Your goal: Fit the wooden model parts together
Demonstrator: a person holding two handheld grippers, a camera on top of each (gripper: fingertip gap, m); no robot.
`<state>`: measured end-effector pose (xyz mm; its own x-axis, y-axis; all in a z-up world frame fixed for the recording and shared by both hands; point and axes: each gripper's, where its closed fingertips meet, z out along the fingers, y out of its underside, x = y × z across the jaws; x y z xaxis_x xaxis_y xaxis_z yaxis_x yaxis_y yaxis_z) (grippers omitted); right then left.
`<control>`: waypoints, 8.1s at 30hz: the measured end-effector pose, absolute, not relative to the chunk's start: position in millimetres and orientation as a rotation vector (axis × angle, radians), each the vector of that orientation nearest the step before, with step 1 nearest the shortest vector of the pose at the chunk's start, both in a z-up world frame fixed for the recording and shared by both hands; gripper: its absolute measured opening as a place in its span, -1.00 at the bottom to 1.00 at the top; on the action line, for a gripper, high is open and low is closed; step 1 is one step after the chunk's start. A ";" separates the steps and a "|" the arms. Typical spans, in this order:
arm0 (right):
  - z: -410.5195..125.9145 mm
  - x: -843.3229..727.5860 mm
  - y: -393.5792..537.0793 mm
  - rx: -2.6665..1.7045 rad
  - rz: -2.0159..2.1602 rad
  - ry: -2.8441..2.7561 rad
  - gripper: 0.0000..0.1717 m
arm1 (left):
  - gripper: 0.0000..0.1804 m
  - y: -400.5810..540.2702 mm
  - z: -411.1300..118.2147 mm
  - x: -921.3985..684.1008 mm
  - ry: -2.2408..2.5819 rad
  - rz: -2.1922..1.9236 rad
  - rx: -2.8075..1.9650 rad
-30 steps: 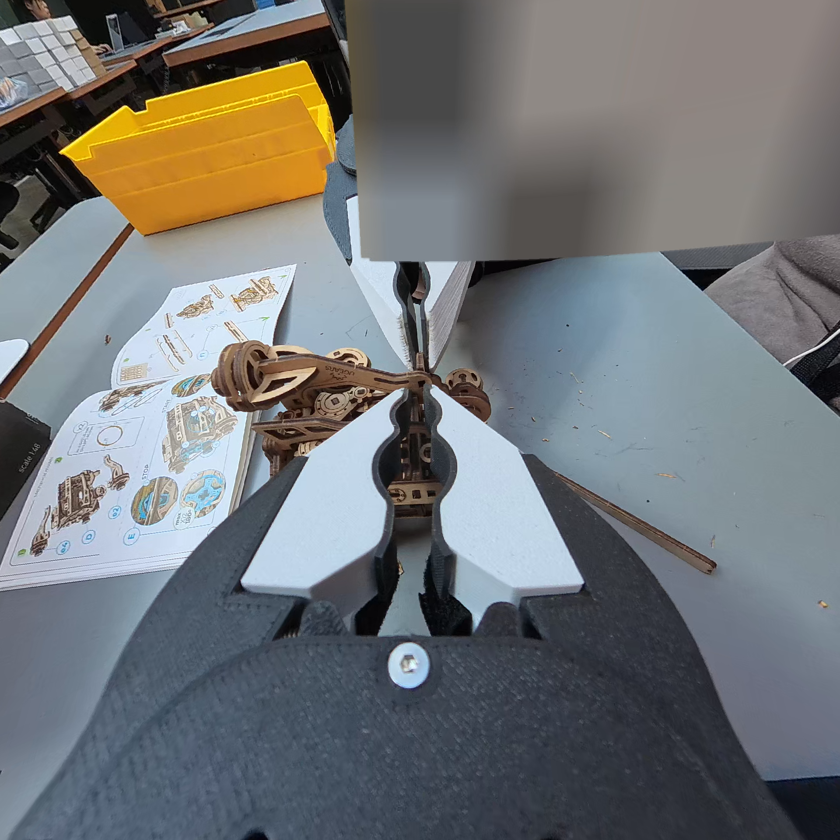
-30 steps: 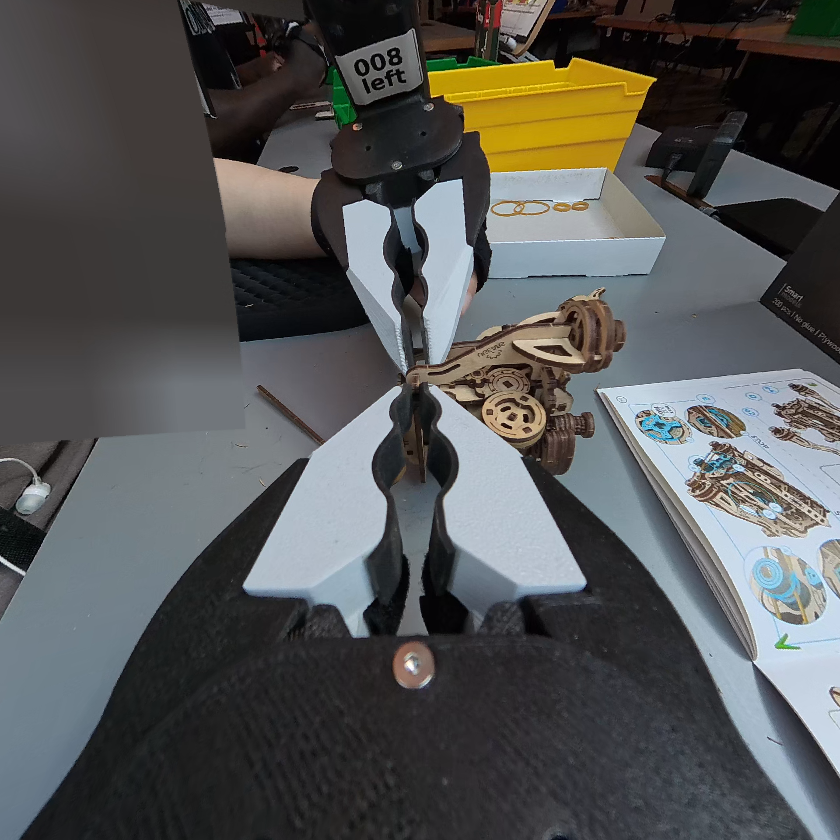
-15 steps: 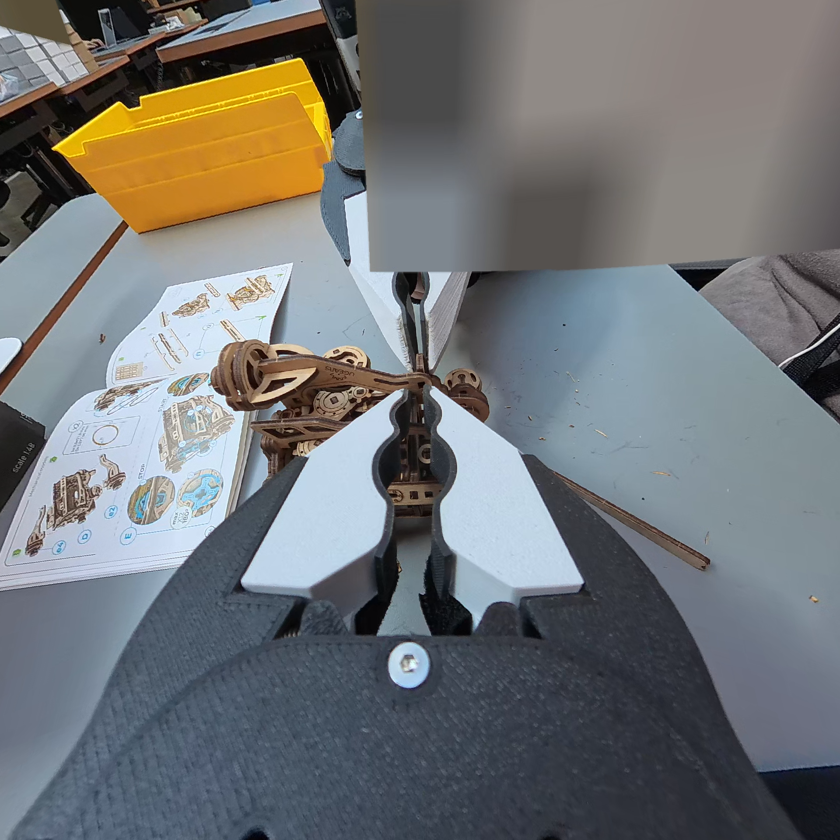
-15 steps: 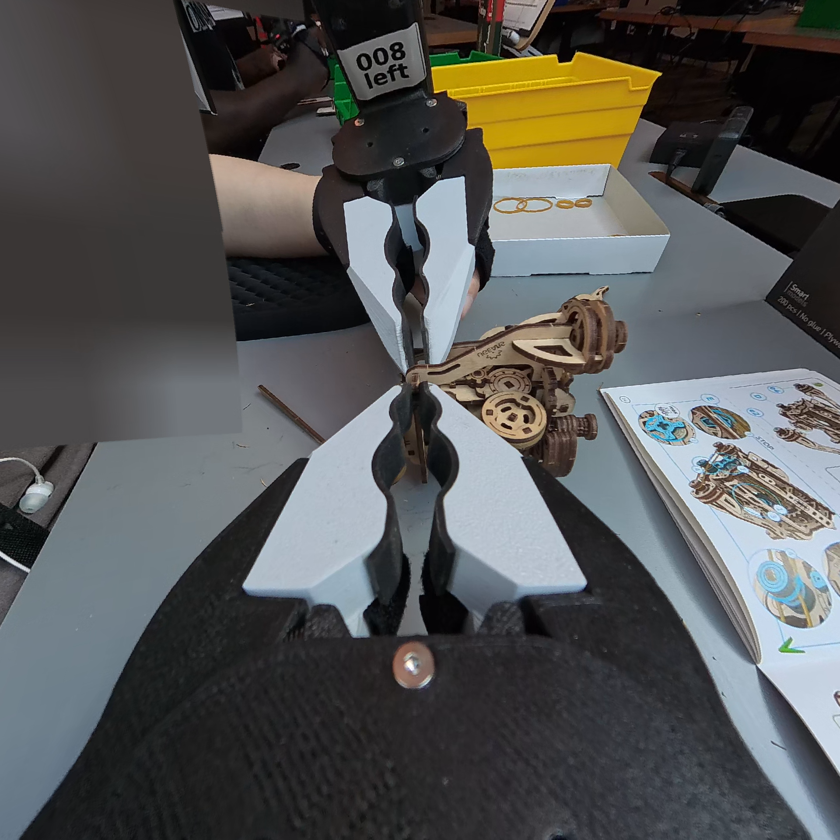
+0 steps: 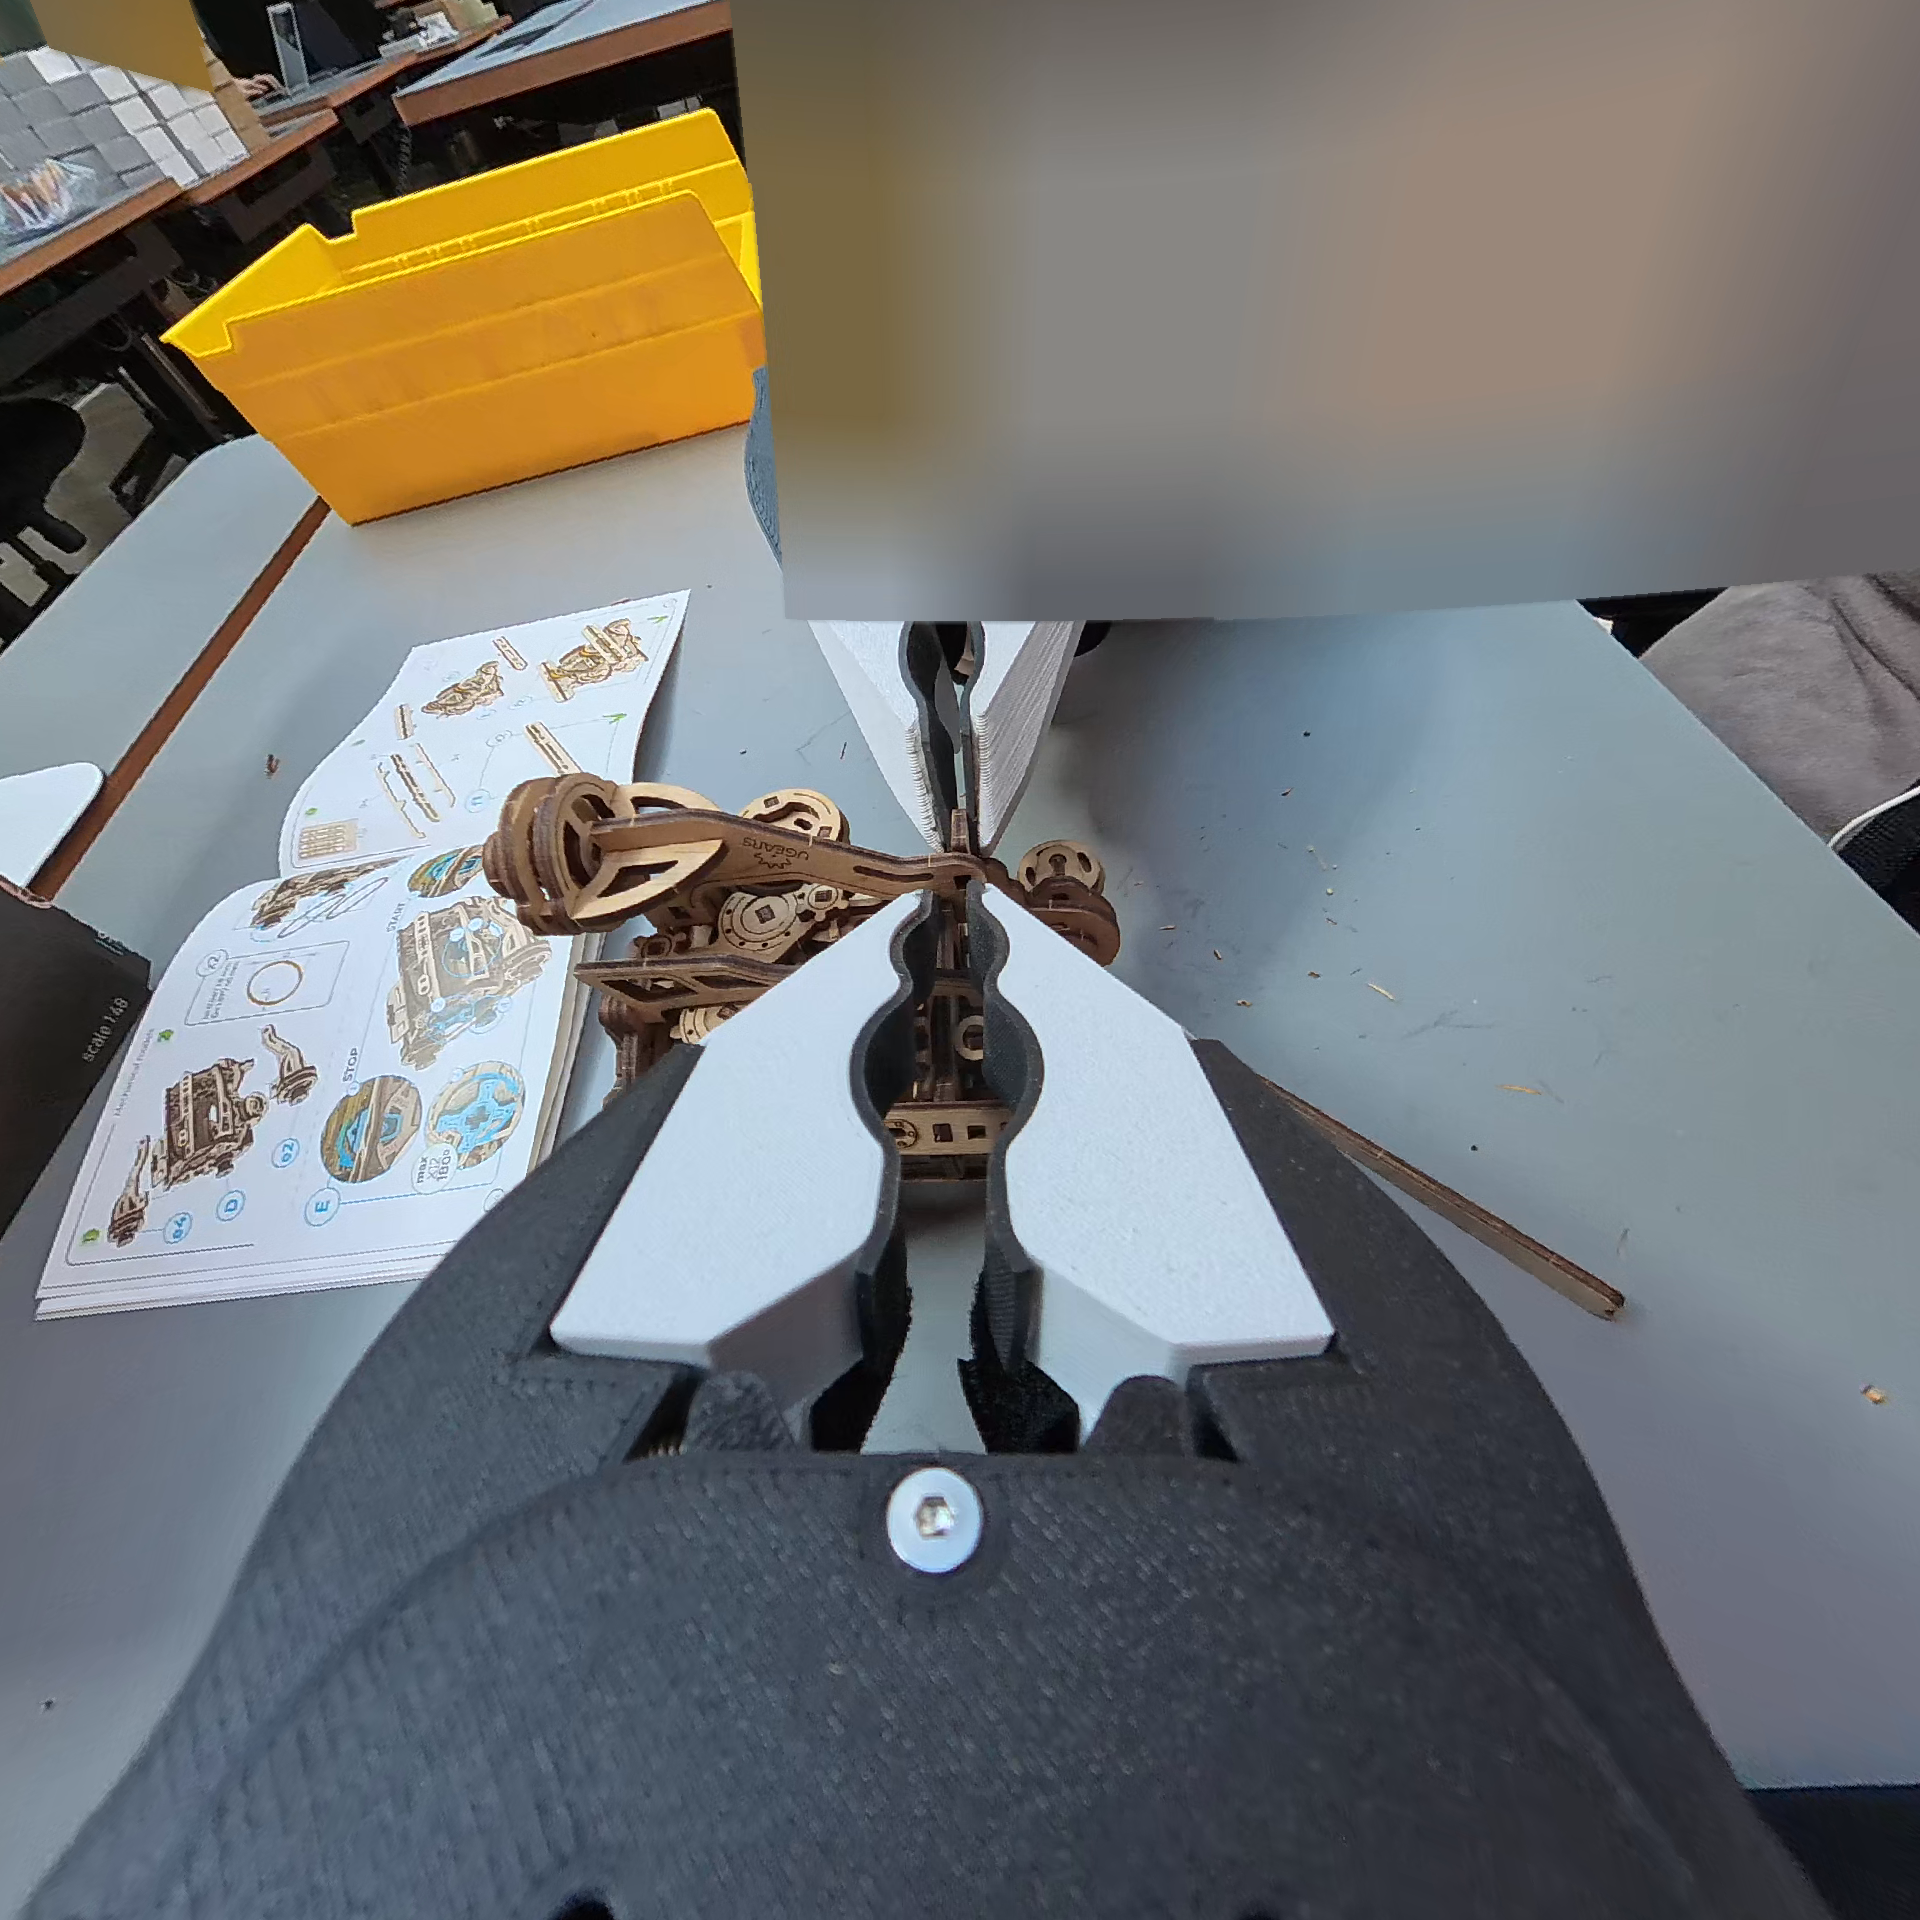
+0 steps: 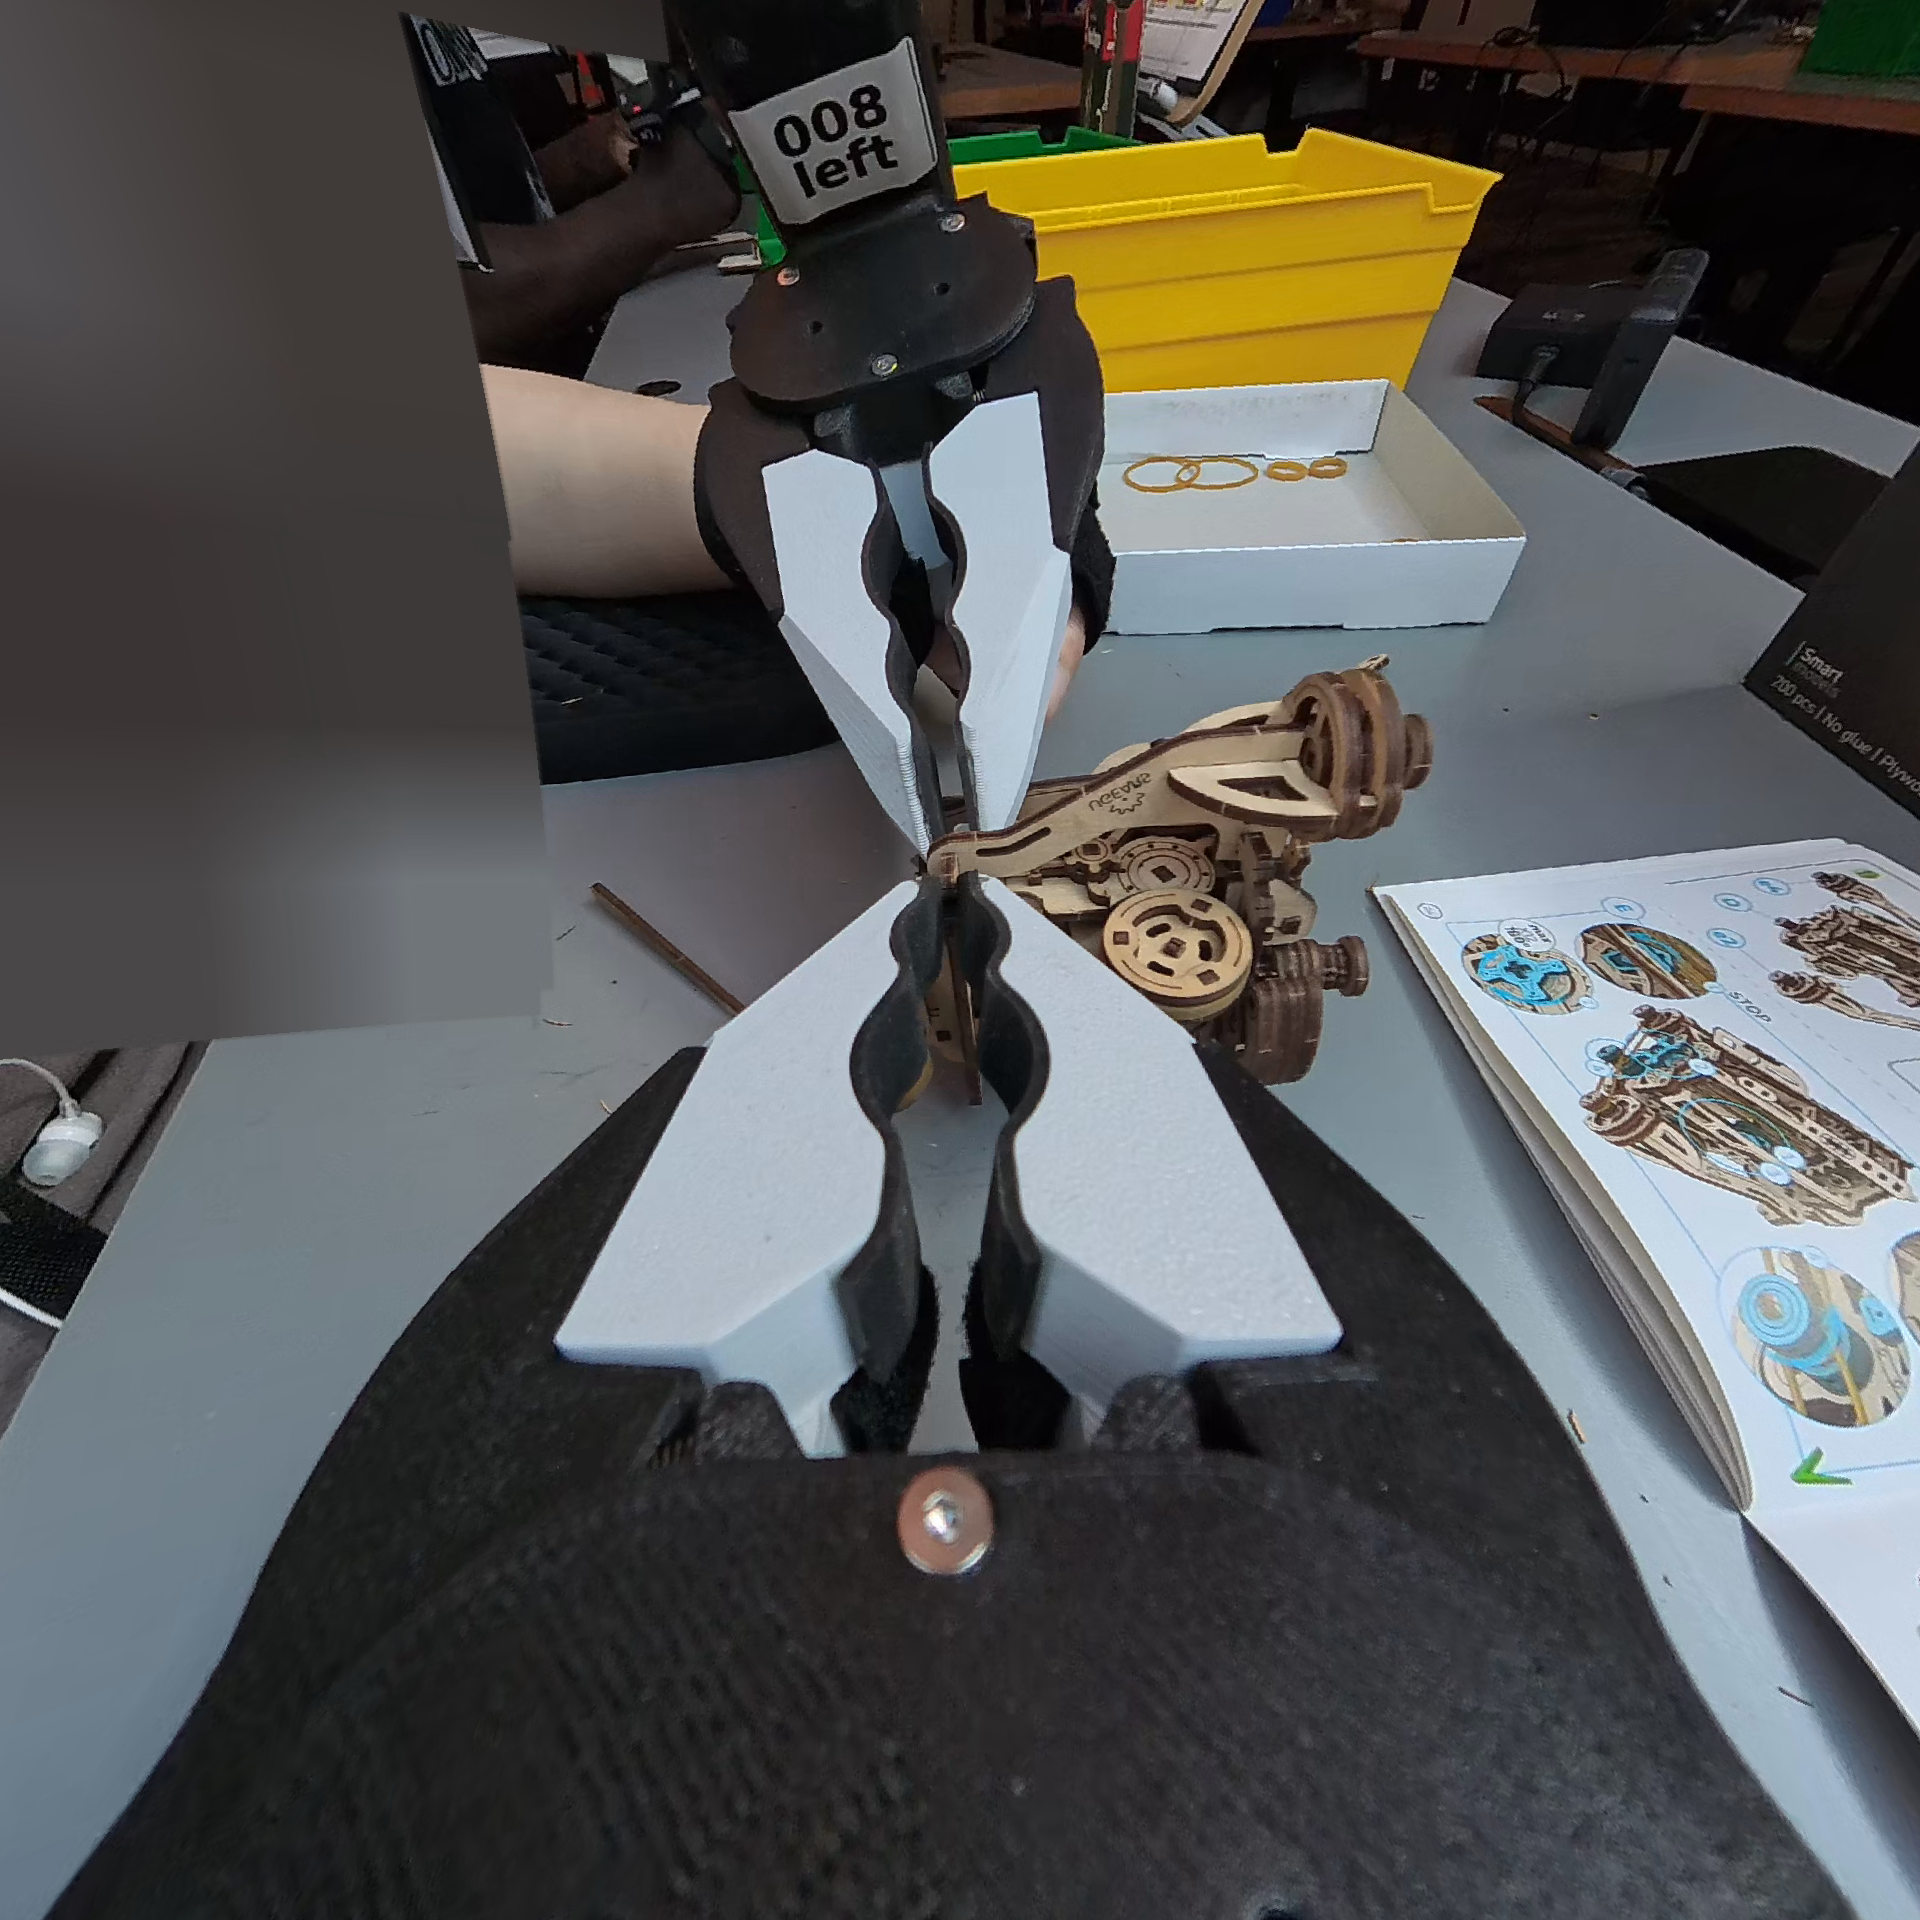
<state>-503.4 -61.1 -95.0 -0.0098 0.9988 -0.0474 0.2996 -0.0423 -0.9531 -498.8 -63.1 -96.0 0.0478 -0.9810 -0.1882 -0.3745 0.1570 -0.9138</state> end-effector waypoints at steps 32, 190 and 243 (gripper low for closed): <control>-87.1 -498.7 -56.8 -1.453 1.193 -1.324 -0.87 | -0.89 -60.2 -97.2 -498.3 1.449 -0.794 -1.367; -109.4 -532.0 -64.7 -0.709 0.291 -2.974 -0.77 | -0.87 -59.9 -70.4 -577.7 1.056 -0.651 -1.455; -101.3 -531.5 -69.1 -0.939 0.377 -2.956 -0.78 | -0.87 -60.7 -73.3 -576.6 1.072 -0.646 -1.460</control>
<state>-531.5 -69.1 -101.3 -0.8193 0.5706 -0.0560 0.5664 0.7903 -0.2336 -576.6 -60.7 -73.3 0.4298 -0.8848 -0.1802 -0.2539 0.0731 -0.9645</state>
